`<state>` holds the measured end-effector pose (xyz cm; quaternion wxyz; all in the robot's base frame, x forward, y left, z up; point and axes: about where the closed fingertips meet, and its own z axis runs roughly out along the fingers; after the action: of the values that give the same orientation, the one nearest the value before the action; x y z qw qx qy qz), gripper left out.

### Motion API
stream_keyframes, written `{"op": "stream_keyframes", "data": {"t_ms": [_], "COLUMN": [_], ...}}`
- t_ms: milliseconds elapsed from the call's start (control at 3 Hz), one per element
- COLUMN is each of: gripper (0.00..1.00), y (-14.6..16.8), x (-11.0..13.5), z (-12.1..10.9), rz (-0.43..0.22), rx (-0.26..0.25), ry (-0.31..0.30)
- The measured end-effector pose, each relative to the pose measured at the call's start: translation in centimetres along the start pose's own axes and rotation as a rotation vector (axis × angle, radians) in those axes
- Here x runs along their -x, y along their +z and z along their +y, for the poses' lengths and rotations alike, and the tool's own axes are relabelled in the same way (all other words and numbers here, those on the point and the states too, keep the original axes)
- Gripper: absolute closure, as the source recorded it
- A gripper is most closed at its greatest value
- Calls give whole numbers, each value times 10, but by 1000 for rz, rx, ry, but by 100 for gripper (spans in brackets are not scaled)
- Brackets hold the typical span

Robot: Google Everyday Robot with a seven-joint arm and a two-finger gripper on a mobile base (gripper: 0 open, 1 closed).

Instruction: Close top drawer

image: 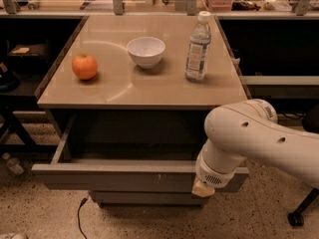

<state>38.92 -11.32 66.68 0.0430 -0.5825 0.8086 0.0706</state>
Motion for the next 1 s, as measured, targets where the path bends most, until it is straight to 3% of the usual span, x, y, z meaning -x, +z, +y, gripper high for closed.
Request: {"op": "stream_keyframes", "data": {"t_ms": [667, 1000], "gripper": [13, 0], "y": [0, 0], "x": [0, 0], "z": [0, 0], "rz": [0, 0], "rx": [0, 0], "ry": [0, 0]}}
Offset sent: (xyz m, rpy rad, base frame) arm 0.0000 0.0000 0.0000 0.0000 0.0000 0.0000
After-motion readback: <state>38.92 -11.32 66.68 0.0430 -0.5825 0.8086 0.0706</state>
